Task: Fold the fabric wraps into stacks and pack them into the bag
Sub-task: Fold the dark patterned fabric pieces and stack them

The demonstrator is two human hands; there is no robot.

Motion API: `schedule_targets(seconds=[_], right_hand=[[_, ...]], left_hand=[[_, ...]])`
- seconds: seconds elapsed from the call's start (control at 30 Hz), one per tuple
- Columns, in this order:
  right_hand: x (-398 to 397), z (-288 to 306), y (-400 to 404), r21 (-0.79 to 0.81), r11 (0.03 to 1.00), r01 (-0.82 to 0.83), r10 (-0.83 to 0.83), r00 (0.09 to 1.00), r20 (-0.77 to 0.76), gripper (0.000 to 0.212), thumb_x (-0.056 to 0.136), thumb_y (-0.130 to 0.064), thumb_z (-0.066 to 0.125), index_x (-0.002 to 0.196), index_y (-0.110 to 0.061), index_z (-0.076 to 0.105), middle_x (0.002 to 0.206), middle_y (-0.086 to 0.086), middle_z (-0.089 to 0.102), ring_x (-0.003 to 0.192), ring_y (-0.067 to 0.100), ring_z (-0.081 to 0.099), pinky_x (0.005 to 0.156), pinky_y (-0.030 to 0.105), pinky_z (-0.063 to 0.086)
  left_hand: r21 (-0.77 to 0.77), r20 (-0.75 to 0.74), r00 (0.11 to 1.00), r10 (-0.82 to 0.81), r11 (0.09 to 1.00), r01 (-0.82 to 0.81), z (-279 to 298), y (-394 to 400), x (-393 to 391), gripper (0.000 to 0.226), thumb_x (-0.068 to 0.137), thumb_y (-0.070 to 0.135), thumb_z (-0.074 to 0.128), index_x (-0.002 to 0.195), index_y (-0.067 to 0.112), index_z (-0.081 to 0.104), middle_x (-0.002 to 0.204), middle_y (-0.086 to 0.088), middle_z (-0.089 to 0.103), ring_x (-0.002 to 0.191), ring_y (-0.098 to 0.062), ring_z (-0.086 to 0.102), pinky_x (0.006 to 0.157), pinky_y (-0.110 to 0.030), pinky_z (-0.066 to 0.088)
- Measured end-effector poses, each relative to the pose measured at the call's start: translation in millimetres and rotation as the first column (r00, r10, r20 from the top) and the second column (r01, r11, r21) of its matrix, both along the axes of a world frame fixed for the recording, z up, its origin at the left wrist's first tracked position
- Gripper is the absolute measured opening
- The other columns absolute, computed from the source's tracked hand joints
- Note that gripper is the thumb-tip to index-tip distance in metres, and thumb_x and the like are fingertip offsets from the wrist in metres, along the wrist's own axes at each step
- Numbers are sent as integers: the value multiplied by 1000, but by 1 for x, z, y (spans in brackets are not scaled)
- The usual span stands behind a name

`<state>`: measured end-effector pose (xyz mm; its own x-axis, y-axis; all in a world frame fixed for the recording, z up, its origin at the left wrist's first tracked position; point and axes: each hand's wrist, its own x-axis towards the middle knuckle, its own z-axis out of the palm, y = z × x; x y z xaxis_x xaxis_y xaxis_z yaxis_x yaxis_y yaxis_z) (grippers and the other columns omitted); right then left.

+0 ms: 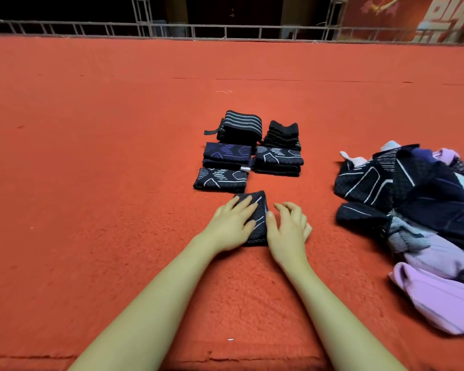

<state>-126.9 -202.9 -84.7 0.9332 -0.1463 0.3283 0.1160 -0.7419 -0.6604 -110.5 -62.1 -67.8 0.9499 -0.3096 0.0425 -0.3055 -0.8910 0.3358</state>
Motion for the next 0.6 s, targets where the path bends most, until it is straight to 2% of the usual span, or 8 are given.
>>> schedule_targets(seconds=[0.03, 0.1, 0.2, 0.33, 0.47, 0.6], right_hand=[[-1, -1, 0, -31, 999, 3, -4, 1000, -4, 58, 84, -46, 35, 125, -12, 58, 135, 7, 44, 126, 24, 36, 103, 34, 16], [-1, -4, -1, -112, 993, 29, -29, 1000, -2, 48, 87, -42, 44, 121, -12, 61, 136, 8, 44, 126, 26, 35, 102, 35, 14], [-2, -9, -1, -236, 969, 72, -78, 997, -14, 35, 91, -37, 52, 111, -11, 64, 138, 10, 41, 128, 26, 31, 102, 37, 12], [0, -8, -1, -275, 960, 46, -59, 997, -40, 36, 91, -40, 50, 107, -10, 61, 141, 9, 40, 131, 24, 29, 100, 37, 12], [2, -8, -1, -222, 975, 4, -20, 997, -71, 28, 92, -39, 51, 101, -13, 59, 147, 4, 36, 135, 16, 29, 98, 34, 11], [4, -7, 1, -143, 989, -44, 53, 997, 55, 15, 91, -28, 58, 97, -14, 58, 144, 3, 41, 124, 16, 45, 95, 31, 14]], left_hand=[[90, -45, 999, -13, 996, 17, -1, 2, 1, 53, 102, 36, 31, 152, 28, 14, 160, 8, 3, 147, -17, -1, 116, -35, 2], [157, -97, 995, -38, 986, 53, 0, 5, 4, 53, 103, 39, 25, 152, 33, 6, 159, 11, -4, 146, -15, -9, 117, -38, -4], [198, -123, 990, -66, 976, 89, 5, 11, 6, 53, 102, 37, 24, 152, 37, 5, 159, 13, -5, 146, -12, -10, 118, -42, -6], [188, -121, 991, -58, 979, 80, 8, 12, 7, 51, 103, 33, 24, 151, 37, 9, 159, 14, 0, 146, -11, -7, 117, -46, -6], [191, 28, 999, -36, 981, 30, 11, 10, 6, 50, 103, 35, 27, 151, 36, 13, 159, 10, 11, 146, -14, 8, 116, -40, 5], [162, 242, 969, -48, 987, 8, 15, 18, 8, 50, 103, 36, 28, 150, 38, 13, 159, 3, 13, 144, -21, 17, 111, -36, 14]])
